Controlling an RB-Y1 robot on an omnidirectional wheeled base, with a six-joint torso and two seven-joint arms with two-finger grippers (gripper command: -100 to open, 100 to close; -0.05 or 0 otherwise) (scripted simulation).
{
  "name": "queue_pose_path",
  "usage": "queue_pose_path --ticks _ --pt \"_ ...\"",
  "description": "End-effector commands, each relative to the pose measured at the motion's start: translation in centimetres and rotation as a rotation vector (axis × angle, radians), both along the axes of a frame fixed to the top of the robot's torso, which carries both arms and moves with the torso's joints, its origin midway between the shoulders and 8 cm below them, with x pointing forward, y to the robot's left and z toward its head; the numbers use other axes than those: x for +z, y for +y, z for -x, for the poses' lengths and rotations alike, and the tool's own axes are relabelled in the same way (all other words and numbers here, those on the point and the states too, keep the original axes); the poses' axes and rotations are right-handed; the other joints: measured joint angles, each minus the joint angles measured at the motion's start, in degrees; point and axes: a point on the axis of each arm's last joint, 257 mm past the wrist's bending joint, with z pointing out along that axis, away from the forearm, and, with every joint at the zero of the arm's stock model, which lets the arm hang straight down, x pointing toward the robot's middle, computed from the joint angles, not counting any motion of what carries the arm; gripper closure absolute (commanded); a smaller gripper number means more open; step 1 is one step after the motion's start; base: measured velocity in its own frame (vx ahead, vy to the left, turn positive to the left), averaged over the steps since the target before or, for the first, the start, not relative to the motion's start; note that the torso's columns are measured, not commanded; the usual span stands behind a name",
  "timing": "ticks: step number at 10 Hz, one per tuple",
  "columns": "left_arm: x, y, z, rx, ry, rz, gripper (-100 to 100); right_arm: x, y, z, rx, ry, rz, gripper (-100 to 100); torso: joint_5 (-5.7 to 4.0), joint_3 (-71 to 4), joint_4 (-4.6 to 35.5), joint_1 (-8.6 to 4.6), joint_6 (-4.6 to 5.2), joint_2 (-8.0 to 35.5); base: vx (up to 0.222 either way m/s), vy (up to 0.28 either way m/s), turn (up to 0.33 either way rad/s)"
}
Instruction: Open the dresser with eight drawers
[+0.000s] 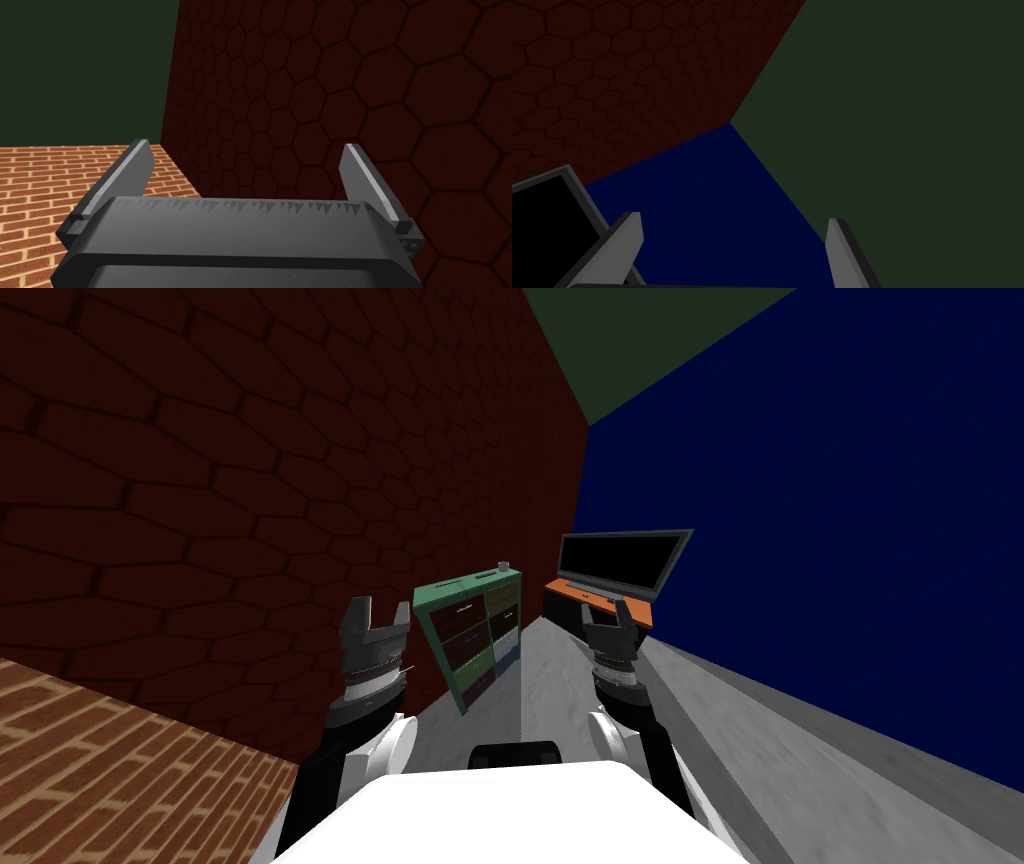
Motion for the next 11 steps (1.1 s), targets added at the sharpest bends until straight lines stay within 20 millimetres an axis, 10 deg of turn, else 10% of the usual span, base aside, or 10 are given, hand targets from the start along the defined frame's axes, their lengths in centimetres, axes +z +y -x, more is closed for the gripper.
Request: queue_pose_path --ticks 1,9,10,11 --pt "0.00 0.00 0.00 0.000 0.000 0.000 0 0.00 0.00 0.00 0.000 0.000 0.000 0 0.00 -4.67 2.35 0.00 0.00 2.32 0.000 0.000 0.000" --pt "0.01 0.00 0.01 0.000 0.000 0.000 0 0.02 0.00 0.01 0.000 0.000 0.000 0 0.00 -70.73 35.37 0.00 0.00 35.39 0.000 0.000 0.000" --pt "-0.28 -0.45 -0.30 -0.017 0.012 -0.031 -100 0.02 0.00 0.01 0.000 0.000 0.000 0 0.00 -79.19 39.60 0.00 0.00 39.62 0.016 -0.011 0.009" --pt "-0.58 -0.72 -0.57 -0.029 0.023 -0.052 -100 -0.01 0.00 0.00 0.000 0.000 0.000 0 0.00 -83.15 41.48 -0.02 0.00 41.52 0.030 -0.027 0.014"
